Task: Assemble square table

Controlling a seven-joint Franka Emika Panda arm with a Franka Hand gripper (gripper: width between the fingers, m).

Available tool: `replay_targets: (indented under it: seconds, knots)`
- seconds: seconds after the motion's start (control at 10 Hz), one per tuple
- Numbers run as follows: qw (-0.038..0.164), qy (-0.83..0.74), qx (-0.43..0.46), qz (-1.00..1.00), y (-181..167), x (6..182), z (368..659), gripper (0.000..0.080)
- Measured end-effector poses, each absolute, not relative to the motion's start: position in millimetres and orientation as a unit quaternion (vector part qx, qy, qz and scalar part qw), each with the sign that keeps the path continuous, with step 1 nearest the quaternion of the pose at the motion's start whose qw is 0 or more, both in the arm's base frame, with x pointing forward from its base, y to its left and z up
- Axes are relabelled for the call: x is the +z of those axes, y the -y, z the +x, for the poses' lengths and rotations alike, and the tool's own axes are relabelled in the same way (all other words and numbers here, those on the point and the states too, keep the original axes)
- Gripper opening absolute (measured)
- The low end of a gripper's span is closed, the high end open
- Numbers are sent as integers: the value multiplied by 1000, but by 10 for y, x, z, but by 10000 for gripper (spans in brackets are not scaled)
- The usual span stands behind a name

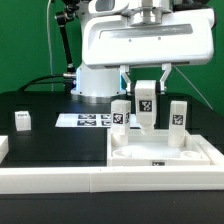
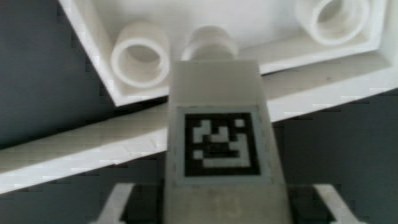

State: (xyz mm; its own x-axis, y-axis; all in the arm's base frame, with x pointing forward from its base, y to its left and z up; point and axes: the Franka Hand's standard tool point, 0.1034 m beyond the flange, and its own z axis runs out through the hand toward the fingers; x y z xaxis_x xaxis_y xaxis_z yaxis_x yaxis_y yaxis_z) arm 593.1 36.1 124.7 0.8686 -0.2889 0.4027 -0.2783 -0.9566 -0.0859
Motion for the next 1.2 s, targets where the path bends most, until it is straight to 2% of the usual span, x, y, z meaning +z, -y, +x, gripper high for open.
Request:
replay_targets:
  seconds: [0.2, 0.6, 1.2]
  knots:
    - [12, -138, -267, -954, -583, 1264, 5954, 290]
    - [-4, -83, -278, -957, -935, 1011, 5968, 290]
    - [-5, -84, -276, -957, -912, 990, 5961, 290]
